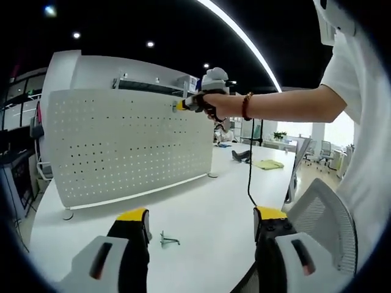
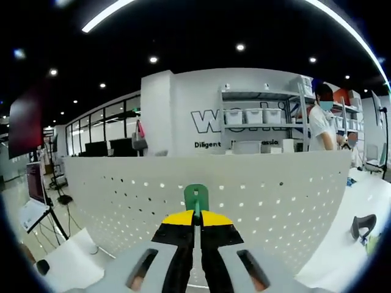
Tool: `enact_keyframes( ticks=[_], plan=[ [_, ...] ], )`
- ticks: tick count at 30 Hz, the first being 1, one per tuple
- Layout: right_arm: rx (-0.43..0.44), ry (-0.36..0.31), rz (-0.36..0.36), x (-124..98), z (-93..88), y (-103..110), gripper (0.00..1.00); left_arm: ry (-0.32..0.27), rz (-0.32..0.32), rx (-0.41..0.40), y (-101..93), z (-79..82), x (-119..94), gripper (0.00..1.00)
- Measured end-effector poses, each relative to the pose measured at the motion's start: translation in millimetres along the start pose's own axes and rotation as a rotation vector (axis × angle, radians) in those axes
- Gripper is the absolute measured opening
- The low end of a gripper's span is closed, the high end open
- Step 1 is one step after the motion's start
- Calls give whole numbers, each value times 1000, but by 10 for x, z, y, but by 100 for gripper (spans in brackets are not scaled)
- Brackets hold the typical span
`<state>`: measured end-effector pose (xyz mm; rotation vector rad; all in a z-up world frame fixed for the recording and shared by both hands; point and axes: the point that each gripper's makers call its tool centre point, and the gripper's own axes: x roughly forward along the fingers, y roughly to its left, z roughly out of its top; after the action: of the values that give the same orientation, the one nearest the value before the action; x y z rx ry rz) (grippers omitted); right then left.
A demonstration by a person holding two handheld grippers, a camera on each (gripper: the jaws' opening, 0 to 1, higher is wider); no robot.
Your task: Insert the hook assembly into the mounting plate slot until the hook locks in place.
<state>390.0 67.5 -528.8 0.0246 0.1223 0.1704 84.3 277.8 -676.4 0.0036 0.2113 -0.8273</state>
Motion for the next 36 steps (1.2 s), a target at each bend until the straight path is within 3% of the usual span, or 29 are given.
enact_keyframes(
  ticks=[19, 36],
  plan=[
    [67, 14, -21, 208, -47, -55, 1, 22, 8, -10, -4, -83, -22, 70],
    [35, 5, -107, 214, -45, -35, 1, 23, 7, -6, 13, -81, -13, 70]
  ],
)
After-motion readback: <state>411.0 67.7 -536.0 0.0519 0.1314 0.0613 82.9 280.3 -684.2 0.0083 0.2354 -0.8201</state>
